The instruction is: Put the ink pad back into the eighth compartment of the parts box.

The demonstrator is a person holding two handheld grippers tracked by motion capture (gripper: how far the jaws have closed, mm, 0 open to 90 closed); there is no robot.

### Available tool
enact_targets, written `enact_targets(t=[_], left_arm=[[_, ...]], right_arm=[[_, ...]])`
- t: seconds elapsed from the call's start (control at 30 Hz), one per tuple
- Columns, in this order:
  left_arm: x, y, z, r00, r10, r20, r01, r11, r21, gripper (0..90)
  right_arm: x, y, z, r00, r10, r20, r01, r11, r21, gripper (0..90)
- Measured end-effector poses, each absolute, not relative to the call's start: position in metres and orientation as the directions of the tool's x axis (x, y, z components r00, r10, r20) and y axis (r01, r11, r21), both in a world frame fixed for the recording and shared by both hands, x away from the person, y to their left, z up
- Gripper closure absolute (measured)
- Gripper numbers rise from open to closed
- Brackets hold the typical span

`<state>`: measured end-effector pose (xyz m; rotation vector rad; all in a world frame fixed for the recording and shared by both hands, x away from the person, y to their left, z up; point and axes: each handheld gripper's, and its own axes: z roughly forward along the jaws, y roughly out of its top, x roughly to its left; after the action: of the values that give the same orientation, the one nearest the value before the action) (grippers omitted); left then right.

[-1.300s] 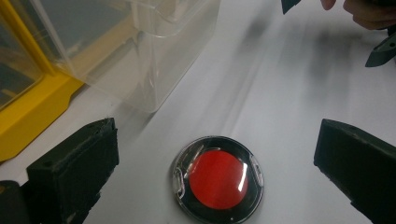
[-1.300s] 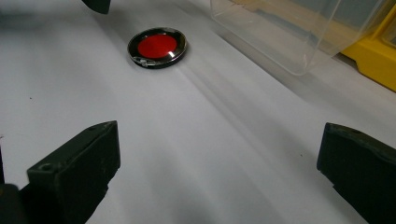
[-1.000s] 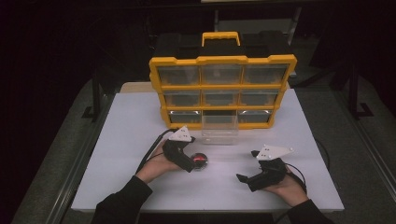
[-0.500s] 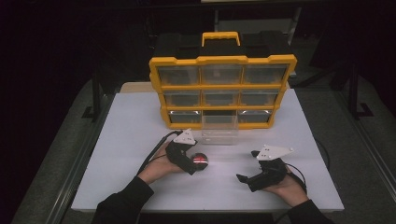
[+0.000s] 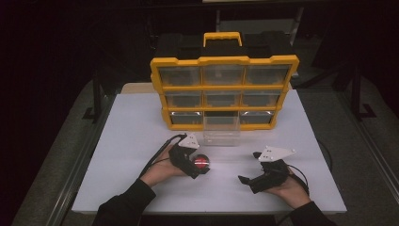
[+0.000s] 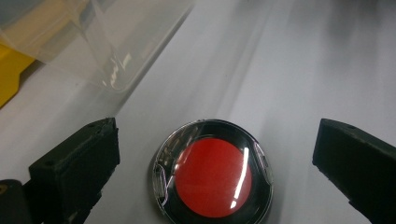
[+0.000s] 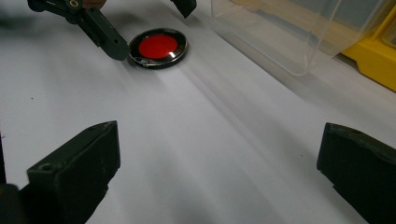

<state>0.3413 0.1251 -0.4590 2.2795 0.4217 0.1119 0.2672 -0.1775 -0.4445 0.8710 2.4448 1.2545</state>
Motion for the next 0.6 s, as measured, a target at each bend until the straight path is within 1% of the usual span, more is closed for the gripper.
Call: enact_targets(t=[0.07, 0.13, 0.47, 0.57, 0.6], left_arm=[[0.3412, 0.1244, -0.4604, 0.942, 0.333, -0.046, 0.260, -0.636, 0.727, 0.0], [0.3407, 0.1242, -0.4616, 0.942, 0.332, -0.041, 0.258, -0.643, 0.721, 4.2], [0.3398, 0.1224, -0.4652, 0.945, 0.326, -0.027, 0.252, -0.674, 0.695, 5.8], [0.3395, 0.1224, -0.4659, 0.944, 0.329, -0.022, 0.253, -0.679, 0.689, 8.2], [0.3395, 0.1226, -0.4659, 0.945, 0.328, -0.021, 0.251, -0.682, 0.687, 10.4]], right_arm=[[0.2672, -0.1775, -0.4445, -0.788, 0.615, 0.041, 0.392, 0.448, 0.803, 0.0], [0.2671, -0.1774, -0.4446, -0.789, 0.613, 0.040, 0.390, 0.450, 0.803, 0.0], [0.2669, -0.1775, -0.4444, -0.791, 0.611, 0.040, 0.388, 0.450, 0.804, 0.0], [0.2668, -0.1774, -0.4445, -0.792, 0.610, 0.040, 0.388, 0.451, 0.804, 0.0], [0.2668, -0.1774, -0.4445, -0.792, 0.609, 0.040, 0.388, 0.450, 0.804, 0.0]])
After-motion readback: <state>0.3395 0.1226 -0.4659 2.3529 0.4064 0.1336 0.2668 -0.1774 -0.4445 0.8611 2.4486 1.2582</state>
